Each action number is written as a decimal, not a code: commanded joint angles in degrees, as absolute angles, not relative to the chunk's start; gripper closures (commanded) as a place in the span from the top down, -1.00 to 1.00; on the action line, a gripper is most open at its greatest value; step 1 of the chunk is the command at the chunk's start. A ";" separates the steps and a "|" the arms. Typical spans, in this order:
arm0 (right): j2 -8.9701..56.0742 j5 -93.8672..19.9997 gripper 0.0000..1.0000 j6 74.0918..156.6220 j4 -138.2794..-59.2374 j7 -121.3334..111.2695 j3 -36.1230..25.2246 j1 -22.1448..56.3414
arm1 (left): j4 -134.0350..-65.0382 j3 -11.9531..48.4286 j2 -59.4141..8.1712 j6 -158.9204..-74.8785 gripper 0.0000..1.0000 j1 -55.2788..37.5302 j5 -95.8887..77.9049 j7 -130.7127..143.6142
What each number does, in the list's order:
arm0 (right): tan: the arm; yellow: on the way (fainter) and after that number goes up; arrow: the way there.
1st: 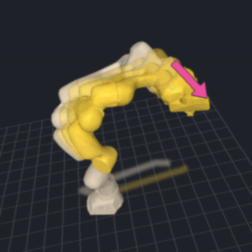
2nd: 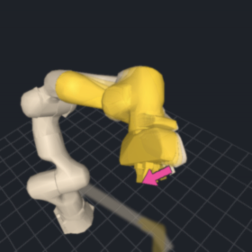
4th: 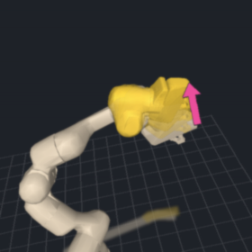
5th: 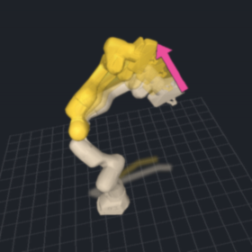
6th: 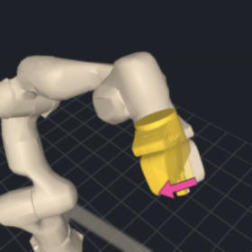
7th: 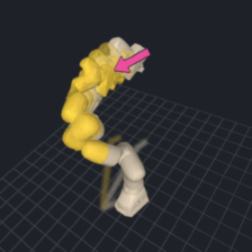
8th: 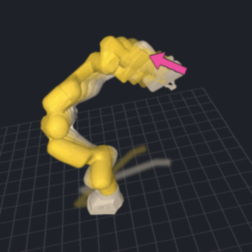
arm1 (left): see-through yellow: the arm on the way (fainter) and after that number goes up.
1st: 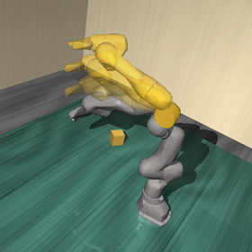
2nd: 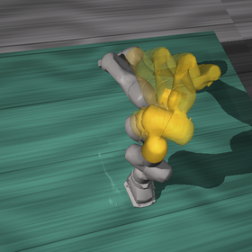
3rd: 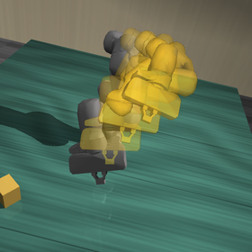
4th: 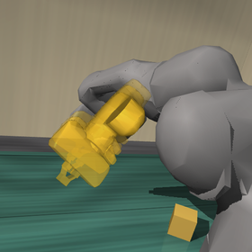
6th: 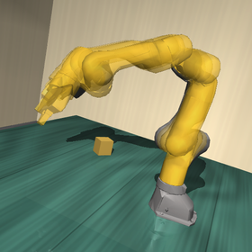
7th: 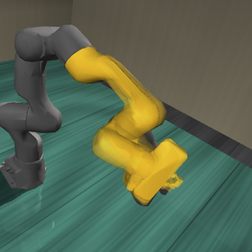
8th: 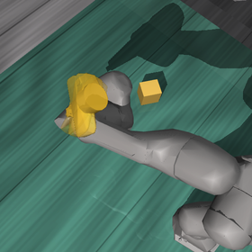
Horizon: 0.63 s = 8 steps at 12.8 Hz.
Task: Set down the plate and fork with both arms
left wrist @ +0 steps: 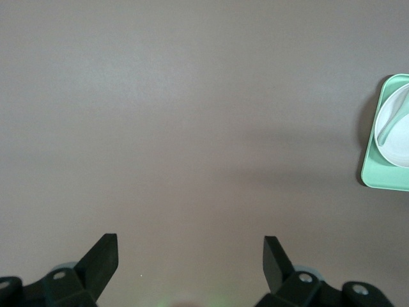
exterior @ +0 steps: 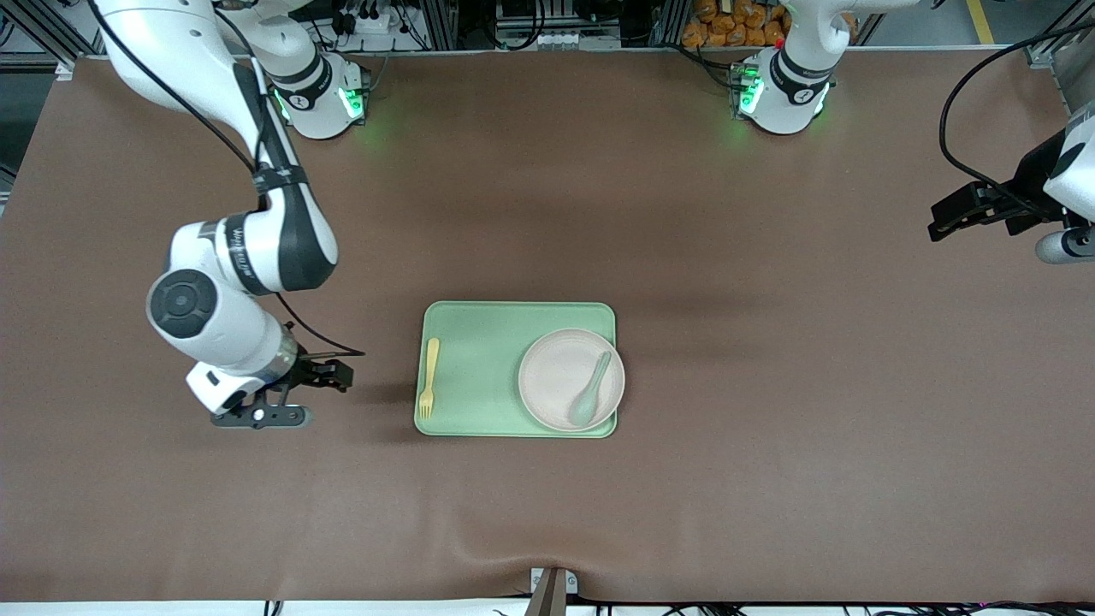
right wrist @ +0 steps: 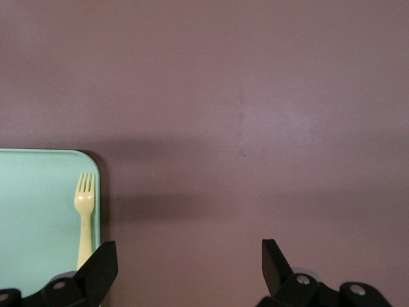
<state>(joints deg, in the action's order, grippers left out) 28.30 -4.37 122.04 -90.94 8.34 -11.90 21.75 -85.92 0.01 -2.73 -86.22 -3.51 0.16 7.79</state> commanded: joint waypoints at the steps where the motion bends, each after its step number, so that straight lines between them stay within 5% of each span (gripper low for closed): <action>1: 25.23 -4.66 1.00 121.38 -91.85 6.86 -10.99 19.87 | -85.69 0.00 -2.20 -85.52 1.00 -3.69 0.44 6.85; 8: 21.63 -4.66 1.00 116.11 -91.93 2.56 -10.99 16.18 | -86.04 2.02 -1.76 -84.02 1.00 -3.43 0.35 7.82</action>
<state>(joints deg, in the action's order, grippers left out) 23.98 -4.36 118.02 -90.93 4.80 -11.93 18.41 -85.91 1.32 -2.73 -85.12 -3.68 0.16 7.80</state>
